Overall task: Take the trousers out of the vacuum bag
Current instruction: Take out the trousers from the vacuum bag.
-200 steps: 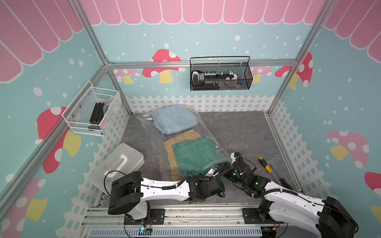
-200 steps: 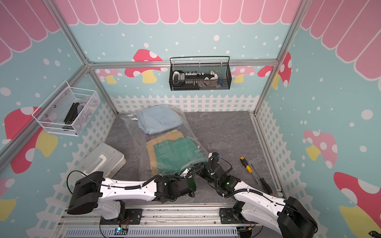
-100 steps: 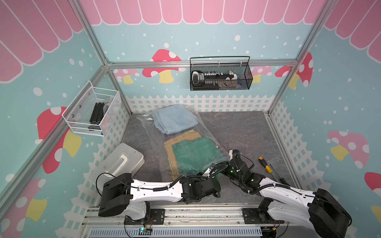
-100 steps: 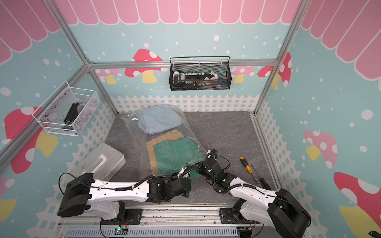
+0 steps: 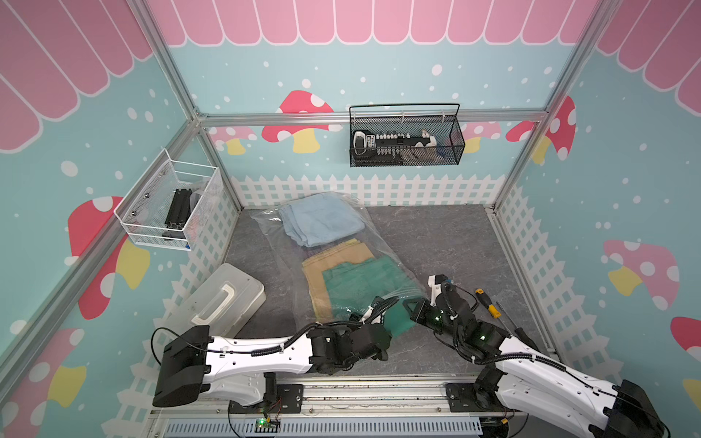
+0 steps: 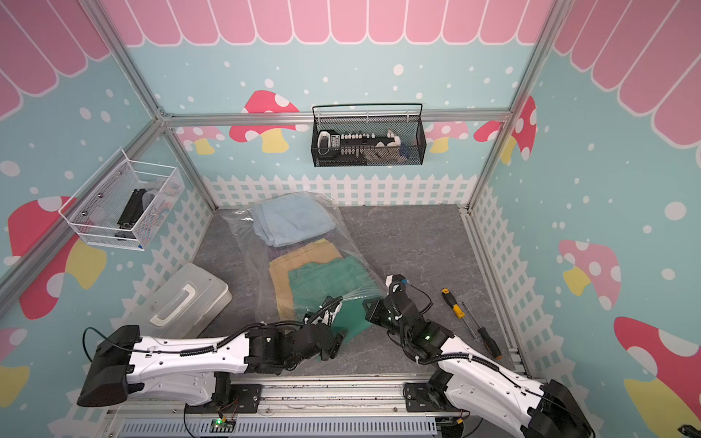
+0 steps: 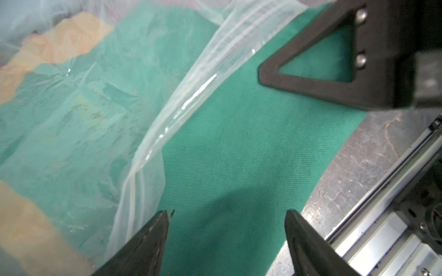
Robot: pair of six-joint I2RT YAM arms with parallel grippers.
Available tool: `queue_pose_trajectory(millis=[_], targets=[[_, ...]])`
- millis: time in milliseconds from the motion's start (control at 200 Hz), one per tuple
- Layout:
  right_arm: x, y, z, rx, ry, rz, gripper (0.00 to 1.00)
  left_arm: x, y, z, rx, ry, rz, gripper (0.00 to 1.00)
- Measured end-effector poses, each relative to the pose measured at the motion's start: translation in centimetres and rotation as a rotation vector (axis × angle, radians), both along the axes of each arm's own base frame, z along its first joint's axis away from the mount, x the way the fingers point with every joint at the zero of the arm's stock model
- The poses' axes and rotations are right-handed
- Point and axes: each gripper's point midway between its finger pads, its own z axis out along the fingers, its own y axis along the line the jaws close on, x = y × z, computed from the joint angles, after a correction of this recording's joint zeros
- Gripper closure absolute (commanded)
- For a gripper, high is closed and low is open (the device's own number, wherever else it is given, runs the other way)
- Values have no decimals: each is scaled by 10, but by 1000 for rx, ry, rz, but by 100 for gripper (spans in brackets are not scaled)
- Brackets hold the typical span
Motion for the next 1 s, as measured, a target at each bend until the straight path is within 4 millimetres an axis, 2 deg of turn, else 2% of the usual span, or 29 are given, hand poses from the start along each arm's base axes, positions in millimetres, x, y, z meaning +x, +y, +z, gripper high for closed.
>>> queue_pose_trajectory(millis=[260,500,605,725,850,1001], targets=[[-14,-8,11,-36,0,44,96,-3,2,16,-65,26,-32,21],[-18,-12,7,-46,29,35,96,-32,-18,12,-71,49,-157,9],[-17,-11,11,-37,34,28,96,-45,-27,1,-44,55,-195,4],[-14,-8,22,-22,27,26,96,-51,-31,-23,28,53,-193,1],[-13,-6,29,-14,25,28,96,-47,-29,-43,113,29,-139,1],[-13,-5,30,-14,28,31,96,-38,-26,-53,173,-8,-66,1]])
